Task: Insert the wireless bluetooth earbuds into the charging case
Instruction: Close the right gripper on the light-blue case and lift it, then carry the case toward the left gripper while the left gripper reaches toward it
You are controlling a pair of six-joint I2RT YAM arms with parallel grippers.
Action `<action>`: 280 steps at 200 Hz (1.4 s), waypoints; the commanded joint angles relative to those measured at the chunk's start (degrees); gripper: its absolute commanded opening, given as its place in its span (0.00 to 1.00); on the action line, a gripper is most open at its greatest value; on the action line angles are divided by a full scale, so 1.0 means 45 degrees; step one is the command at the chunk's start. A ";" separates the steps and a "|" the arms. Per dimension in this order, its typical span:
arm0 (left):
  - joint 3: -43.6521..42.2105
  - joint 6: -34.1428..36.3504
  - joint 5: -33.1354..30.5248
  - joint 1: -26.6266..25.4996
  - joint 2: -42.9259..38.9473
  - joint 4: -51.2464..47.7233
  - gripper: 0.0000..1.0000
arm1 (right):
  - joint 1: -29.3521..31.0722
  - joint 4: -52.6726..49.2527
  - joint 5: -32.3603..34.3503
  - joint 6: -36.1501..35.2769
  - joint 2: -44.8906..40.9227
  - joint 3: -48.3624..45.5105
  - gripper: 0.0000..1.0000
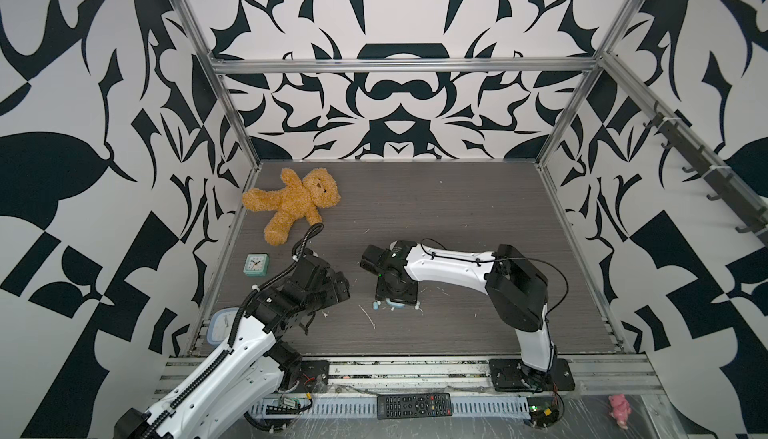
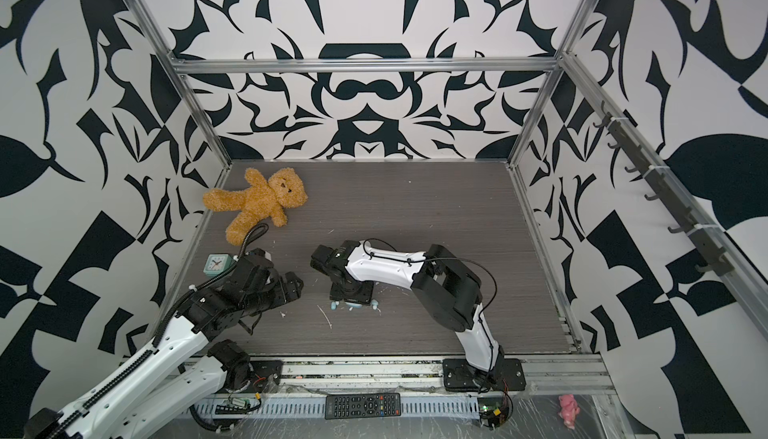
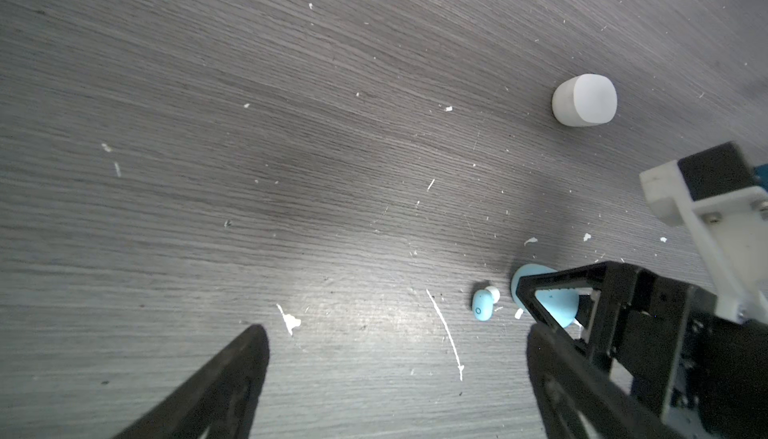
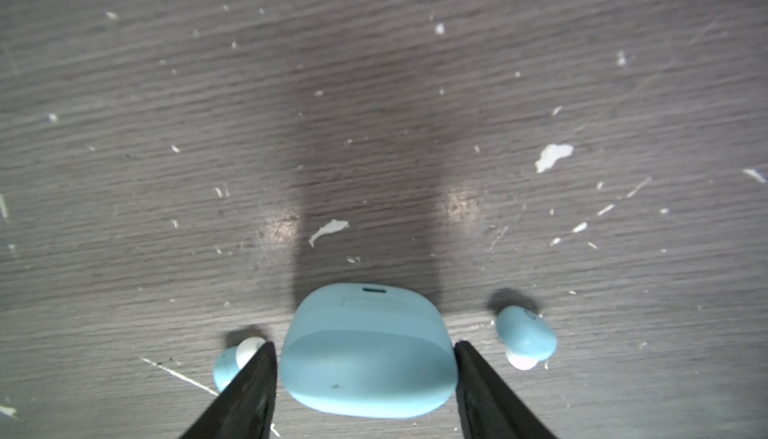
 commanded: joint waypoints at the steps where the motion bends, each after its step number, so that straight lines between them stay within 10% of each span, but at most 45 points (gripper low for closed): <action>1: -0.0164 0.0011 0.0050 -0.0029 0.0027 -0.0085 0.99 | -0.0033 -0.0127 0.0149 -0.0047 -0.0199 -0.0185 0.67; 96: -0.0174 0.0035 0.0073 -0.0029 -0.0026 -0.0096 0.99 | -0.0025 0.0030 0.0228 0.0007 -0.0470 -0.0411 0.57; 146: -0.0157 0.0104 0.0124 -0.0038 -0.0133 -0.0029 0.99 | -0.0018 0.0148 0.0453 -0.0168 -0.0915 -0.0557 0.29; 166: -0.0181 0.0218 0.0249 -0.0040 -0.0316 0.0144 0.99 | -0.0025 0.0427 0.0423 -0.0386 -0.1214 -0.0703 0.00; 230: -0.0147 0.2031 0.1583 -0.0203 -0.1742 0.2448 0.99 | -0.0722 0.1295 0.0436 -0.2176 -0.3627 -0.1524 0.00; 280: 0.0288 0.7003 0.5352 -0.0300 -0.2646 0.5513 0.99 | -0.2114 0.2786 -0.0649 -0.4524 -0.7187 -0.2936 0.00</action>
